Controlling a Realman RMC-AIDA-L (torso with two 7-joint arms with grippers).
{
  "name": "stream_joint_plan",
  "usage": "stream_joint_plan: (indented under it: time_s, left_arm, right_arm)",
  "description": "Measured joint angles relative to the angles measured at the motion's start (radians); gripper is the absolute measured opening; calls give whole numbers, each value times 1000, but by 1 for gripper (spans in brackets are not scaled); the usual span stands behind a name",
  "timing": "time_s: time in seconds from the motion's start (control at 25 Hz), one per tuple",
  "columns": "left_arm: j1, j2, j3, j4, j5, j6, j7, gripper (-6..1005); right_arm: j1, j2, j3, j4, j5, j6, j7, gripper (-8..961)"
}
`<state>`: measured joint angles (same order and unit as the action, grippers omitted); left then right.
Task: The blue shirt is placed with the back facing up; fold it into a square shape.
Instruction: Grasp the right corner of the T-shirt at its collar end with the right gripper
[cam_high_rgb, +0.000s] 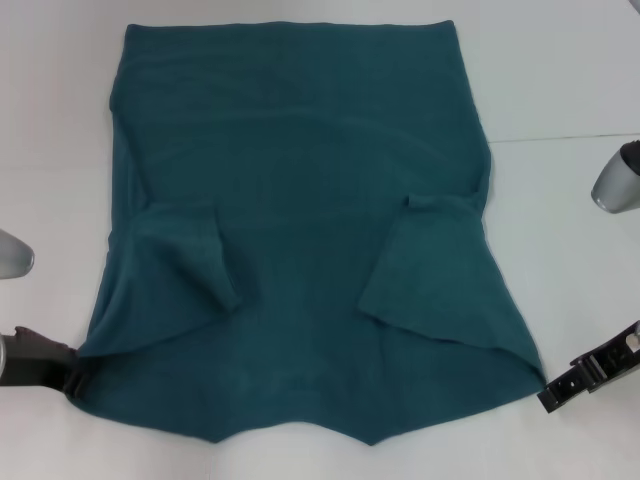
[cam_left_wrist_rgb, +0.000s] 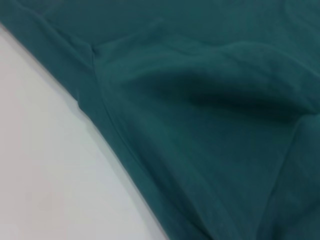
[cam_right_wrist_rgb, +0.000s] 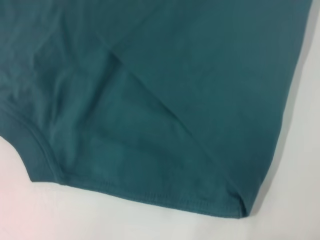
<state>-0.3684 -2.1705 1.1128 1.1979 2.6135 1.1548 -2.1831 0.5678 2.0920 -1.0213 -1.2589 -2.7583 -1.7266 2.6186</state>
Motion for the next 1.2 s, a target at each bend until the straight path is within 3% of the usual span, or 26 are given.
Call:
stream_joint_plan:
  time_s: [0.48, 0.96, 1.2]
  left_arm:
    - [3, 0, 8, -6, 0, 7, -2, 14]
    - [5, 0, 8, -8, 2, 8, -8, 14]
    - [-1, 0, 8, -8, 3, 8, -9, 14]
  right_arm:
    - [0, 6, -29, 108, 8, 147, 53, 713]
    - [16, 5, -73, 117, 35, 175, 70, 710]
    - [17, 2, -143, 107, 29, 183, 108, 708]
